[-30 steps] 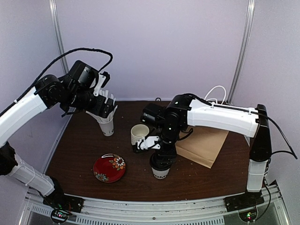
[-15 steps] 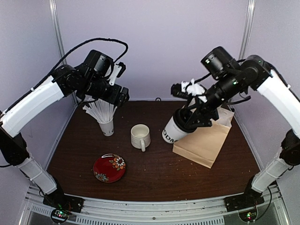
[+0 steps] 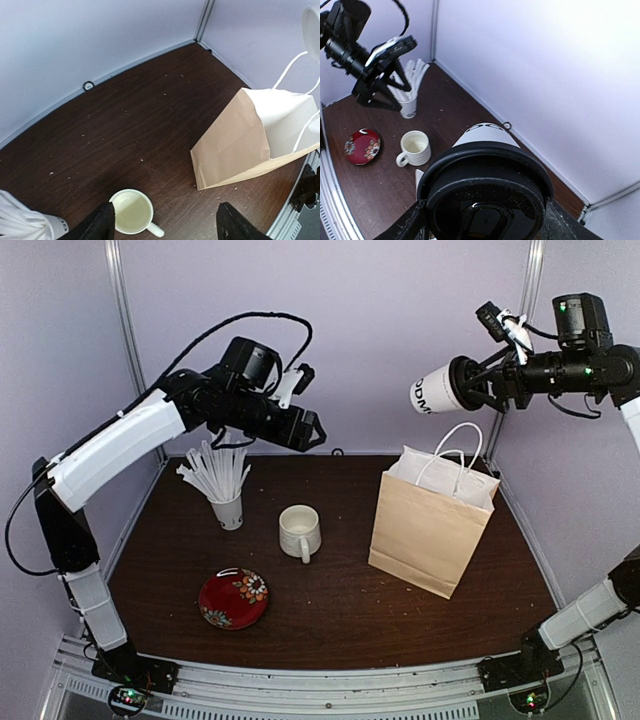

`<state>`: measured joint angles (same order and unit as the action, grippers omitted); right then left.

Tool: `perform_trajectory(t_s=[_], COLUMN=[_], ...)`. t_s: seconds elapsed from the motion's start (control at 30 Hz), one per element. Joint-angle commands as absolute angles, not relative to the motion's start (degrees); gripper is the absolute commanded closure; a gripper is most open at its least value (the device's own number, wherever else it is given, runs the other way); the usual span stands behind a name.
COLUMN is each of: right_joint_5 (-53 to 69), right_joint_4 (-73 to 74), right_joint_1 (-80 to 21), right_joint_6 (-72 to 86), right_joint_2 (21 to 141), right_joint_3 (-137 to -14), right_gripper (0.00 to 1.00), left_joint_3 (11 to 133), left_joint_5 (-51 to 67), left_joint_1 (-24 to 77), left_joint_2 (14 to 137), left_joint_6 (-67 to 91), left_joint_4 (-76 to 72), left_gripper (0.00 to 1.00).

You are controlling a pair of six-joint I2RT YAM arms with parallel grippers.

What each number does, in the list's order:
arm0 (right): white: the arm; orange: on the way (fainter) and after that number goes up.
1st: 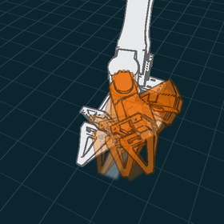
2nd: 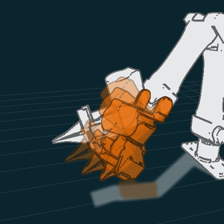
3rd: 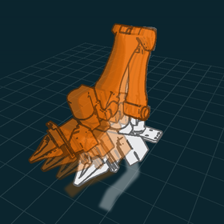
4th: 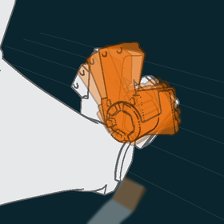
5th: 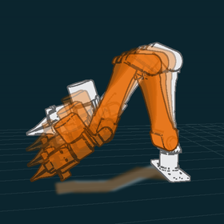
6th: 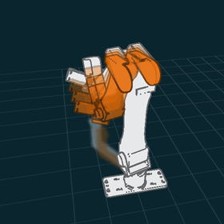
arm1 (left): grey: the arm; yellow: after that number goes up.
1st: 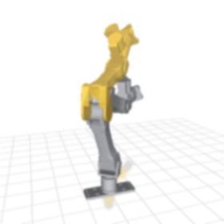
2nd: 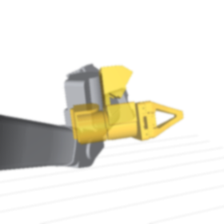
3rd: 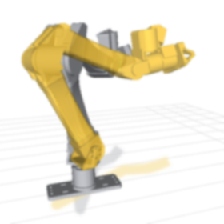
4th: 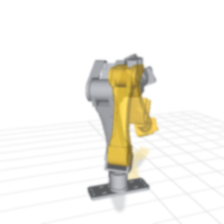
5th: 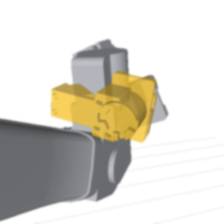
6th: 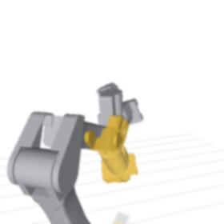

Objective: Pack the takeout coffee

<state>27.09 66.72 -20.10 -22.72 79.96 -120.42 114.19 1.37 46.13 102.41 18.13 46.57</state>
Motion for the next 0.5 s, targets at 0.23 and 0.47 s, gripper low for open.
perform_trajectory(t_s=[0.23, 0.47], right_joint_5=[8.05, 6.61], right_joint_4=[55.34, 53.98], right_joint_1=[-9.74, -3.38], right_joint_6=[-19.75, -21.01], right_joint_2=[77.20, 77.08], right_joint_3=[-112.57, -101.16], right_gripper=[0.44, 0.44], left_joint_3=[127.24, 128.63], left_joint_5=[14.66, 16.37], left_joint_1=[50.88, 51.19], left_joint_2=[116.04, 118.72], left_joint_6=[21.36, 24.96], left_joint_4=[38.54, 33.98], left_gripper=[0.28, 0.28])
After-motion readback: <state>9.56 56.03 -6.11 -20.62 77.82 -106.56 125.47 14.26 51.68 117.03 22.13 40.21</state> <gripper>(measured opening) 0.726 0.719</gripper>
